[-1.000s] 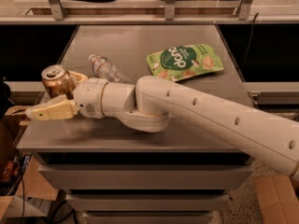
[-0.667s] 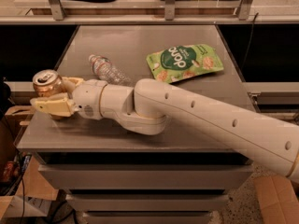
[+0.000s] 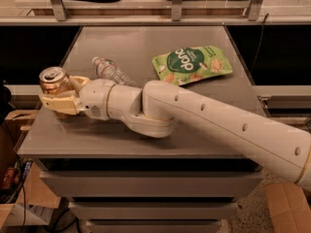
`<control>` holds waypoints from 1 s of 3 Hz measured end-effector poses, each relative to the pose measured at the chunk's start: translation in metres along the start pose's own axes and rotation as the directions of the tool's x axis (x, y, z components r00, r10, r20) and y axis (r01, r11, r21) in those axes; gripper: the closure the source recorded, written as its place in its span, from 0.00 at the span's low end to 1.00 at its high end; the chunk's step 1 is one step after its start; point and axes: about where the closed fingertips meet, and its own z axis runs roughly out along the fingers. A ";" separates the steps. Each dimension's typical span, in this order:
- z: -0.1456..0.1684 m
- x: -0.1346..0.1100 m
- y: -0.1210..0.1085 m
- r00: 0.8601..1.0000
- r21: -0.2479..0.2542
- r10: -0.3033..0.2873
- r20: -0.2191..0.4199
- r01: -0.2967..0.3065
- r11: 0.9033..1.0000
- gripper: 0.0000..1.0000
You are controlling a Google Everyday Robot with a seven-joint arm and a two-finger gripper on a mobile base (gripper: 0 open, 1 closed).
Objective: Pick orange can
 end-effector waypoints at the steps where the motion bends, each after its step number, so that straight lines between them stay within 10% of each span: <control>1: -0.009 -0.017 -0.012 0.998 0.005 -0.050 0.028 0.050 0.999 1.00; 3: -0.024 -0.058 -0.024 0.988 -0.011 -0.143 0.062 0.144 0.990 1.00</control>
Offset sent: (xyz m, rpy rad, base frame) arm 0.0273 -0.0431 0.0623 0.0294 -0.1842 -0.0169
